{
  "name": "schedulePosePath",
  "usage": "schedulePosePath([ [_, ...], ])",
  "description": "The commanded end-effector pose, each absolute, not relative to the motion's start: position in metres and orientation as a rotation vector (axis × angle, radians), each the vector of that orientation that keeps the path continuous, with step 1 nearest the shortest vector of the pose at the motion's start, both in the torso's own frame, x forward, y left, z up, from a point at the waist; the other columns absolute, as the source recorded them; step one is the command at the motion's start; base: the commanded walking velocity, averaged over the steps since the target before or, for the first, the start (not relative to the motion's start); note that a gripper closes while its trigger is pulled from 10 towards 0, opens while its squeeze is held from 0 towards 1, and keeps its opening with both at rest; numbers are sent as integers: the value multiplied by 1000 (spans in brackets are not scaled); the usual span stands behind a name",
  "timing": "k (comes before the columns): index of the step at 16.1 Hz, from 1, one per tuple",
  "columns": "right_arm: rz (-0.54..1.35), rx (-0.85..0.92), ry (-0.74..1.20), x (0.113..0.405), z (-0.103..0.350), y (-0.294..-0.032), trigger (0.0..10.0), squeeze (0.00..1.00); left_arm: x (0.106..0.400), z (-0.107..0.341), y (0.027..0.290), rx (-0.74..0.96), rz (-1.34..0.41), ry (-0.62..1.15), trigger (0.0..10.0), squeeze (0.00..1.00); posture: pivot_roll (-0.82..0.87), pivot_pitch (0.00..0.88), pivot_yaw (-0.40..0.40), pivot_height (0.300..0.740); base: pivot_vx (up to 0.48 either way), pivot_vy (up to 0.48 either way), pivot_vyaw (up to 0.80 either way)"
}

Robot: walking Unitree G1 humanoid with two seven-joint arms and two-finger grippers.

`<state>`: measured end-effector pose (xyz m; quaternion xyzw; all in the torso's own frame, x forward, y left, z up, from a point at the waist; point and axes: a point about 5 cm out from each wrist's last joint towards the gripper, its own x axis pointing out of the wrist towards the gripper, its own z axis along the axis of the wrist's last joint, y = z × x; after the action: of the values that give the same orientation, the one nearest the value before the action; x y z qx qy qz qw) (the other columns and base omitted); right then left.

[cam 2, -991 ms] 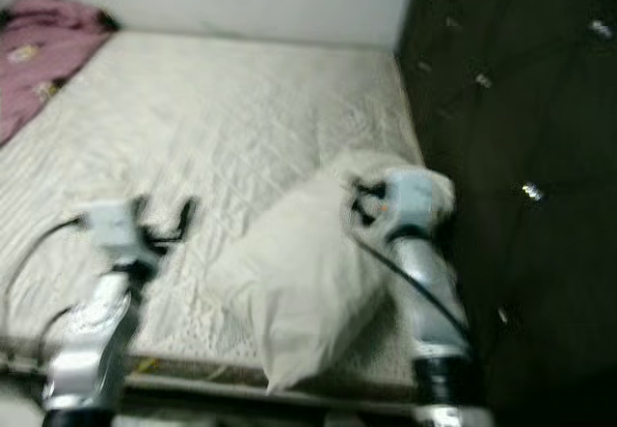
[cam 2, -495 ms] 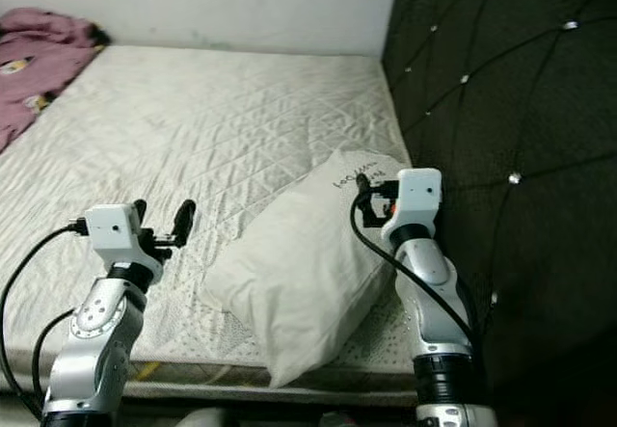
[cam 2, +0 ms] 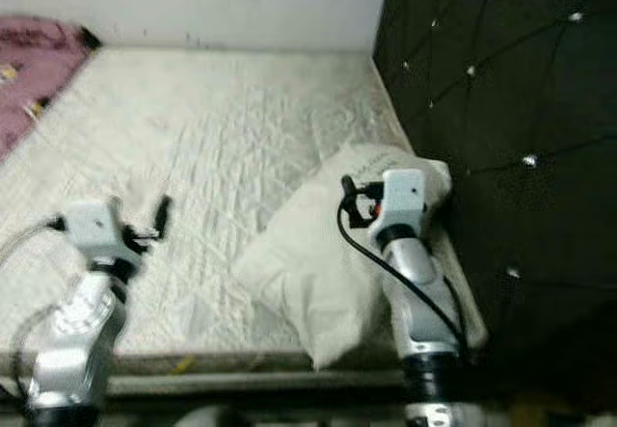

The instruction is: Clean up the room

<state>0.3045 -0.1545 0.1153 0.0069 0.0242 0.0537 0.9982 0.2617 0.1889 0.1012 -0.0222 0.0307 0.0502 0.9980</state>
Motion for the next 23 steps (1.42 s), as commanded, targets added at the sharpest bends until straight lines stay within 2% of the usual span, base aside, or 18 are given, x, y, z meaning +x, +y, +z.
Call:
schedulePosePath([
  [1, 102, 16, 35, 307, 120, -156, 10000, 0, 264, 105, 191, -32, 108, 62, 10000, 0, -97, 0, -3, 740, 0, 0, 0],
  [5, 114, 58, 34, 313, 120, -148, 10000, 0, 261, 107, 205, -38, 142, 16, 10000, 0, -70, 0, 1, 740, 0, 0, 0],
  [8, 37, 102, 111, 309, 107, -148, 10000, 0, 258, 108, 212, 63, 212, 1, 10000, 0, -74, 0, 6, 740, 0, 0, 0],
  [10, 15, 58, 86, 311, 113, -146, 10000, 0, 258, 107, 205, 18, 166, 5, 10000, 0, -73, 0, -4, 740, 0, 0, 0],
  [11, 111, 34, 7, 307, 122, -140, 10000, 0, 254, 105, 201, 9, 132, -6, 10000, 0, -71, 0, -14, 740, 0, 0, 0],
  [13, 83, -61, 1, 300, 119, -143, 10000, 0, 245, 100, 204, 11, 174, 12, 10000, 0, -66, 0, -20, 740, 0, 0, 0],
  [15, 66, -47, 32, 295, 114, -145, 10000, 0, 241, 99, 209, 16, 214, 23, 10000, 0, -65, 0, -15, 740, 0, 0, 0],
  [17, 23, 25, 33, 295, 112, -151, 10000, 0, 243, 99, 206, 20, 175, 18, 10000, 0, -66, 0, -12, 740, 0, 0, 0],
  [23, 10, 26, 55, 291, 107, -152, 10000, 0, 243, 100, 207, 15, 171, 16, 10000, 0, -69, 0, -4, 740, 0, 0, 0],
])
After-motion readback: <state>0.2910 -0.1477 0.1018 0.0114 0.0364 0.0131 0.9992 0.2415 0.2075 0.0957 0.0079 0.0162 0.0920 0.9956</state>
